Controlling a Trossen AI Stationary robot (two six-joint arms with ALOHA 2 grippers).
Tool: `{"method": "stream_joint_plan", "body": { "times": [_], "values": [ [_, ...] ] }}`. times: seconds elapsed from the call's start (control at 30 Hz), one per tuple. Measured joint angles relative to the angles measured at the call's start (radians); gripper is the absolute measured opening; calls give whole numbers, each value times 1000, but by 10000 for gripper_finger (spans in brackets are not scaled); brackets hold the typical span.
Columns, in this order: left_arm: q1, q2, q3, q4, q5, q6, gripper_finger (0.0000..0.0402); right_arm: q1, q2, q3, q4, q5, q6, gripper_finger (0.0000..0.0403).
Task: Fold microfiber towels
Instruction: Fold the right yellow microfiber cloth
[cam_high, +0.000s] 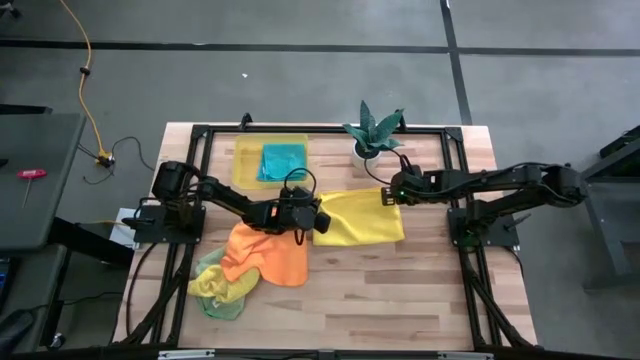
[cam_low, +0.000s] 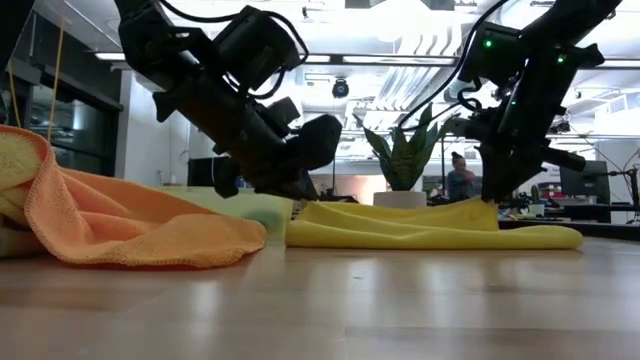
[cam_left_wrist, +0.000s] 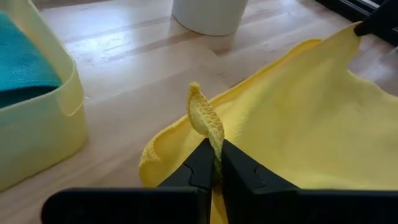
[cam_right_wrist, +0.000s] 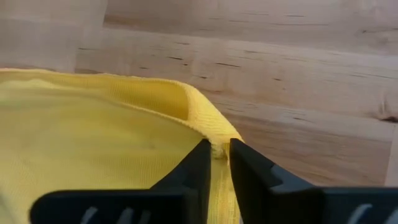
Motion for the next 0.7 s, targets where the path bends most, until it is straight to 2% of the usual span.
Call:
{"method": "stream_joint_plan", "body": {
  "times": [0.2,0.4,0.7],
  "values": [
    [0,0,0,-4,0,60,34,0,0,0,0,7,0,111],
    [18,-13,0,-4,27,145,82,-23,-2,0,1,13,-27,167],
    [96,-88,1,-36,161,268,159,-85,-2,63,-30,7,-160,185]
  ]
}}
